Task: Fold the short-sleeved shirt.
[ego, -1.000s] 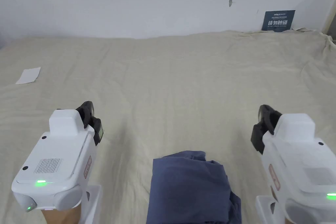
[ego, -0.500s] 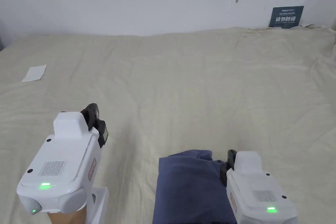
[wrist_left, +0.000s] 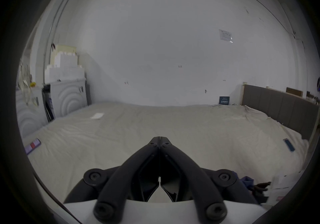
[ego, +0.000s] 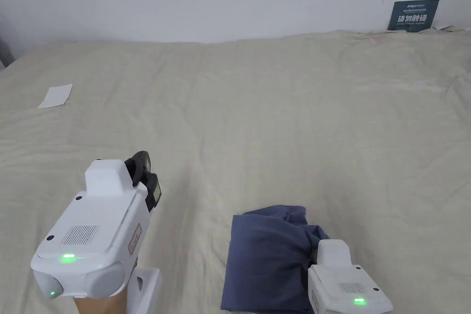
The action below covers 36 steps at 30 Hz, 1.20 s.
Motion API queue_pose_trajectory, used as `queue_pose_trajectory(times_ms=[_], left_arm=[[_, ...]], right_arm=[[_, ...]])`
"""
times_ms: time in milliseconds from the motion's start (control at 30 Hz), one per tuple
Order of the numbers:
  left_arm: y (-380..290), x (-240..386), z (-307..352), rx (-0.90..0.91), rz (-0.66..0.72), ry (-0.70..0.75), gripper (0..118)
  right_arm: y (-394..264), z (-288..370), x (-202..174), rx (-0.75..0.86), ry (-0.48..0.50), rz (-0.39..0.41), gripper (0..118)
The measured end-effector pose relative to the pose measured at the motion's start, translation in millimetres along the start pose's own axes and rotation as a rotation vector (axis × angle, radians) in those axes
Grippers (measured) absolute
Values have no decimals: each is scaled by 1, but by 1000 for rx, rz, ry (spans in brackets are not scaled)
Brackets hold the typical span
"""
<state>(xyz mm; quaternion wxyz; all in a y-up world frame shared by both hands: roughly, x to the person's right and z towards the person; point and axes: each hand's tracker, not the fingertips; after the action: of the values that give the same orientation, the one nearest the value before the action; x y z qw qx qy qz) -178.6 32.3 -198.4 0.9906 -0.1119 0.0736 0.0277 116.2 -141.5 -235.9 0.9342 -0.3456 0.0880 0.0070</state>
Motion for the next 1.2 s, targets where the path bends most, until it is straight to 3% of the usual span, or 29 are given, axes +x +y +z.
queue_pose_trajectory(times_ms=[67, 267, 367, 433, 500, 633, 667, 800, 1067, 1200], left_arm=[[0, -4, -5, -71, 69, -66, 0], [-18, -20, -38, -431, 350, -303, 0], [-37, -19, -56, -602, 367, -370, 0], [-50, -17, -67, -709, 376, -431, 6], [-65, -14, -76, -771, 383, -448, 21], [-83, -12, -90, -833, 412, -485, 94], [-87, -11, -94, -854, 407, -499, 100], [-96, -5, -104, -897, 386, -593, 102], [-113, 17, -126, -1011, 341, -649, 102], [-112, 34, -124, -1017, 295, -686, 94]], right_arm=[[-3, -3, 1, 1, -1, 30, 0], [1, 6, -3, 2, 8, 19, 0], [1, 6, 0, 1, 12, 16, 0], [1, 8, -1, 2, 13, 15, 0], [1, 8, -1, 3, 13, 17, 0], [4, 15, -4, -1, 20, 14, 0], [5, 15, -4, -2, 22, 13, 0], [4, 12, -2, 0, 22, 11, 0], [2, 9, 2, 2, 25, 7, 0], [1, 8, 2, 3, 26, 7, 0]])
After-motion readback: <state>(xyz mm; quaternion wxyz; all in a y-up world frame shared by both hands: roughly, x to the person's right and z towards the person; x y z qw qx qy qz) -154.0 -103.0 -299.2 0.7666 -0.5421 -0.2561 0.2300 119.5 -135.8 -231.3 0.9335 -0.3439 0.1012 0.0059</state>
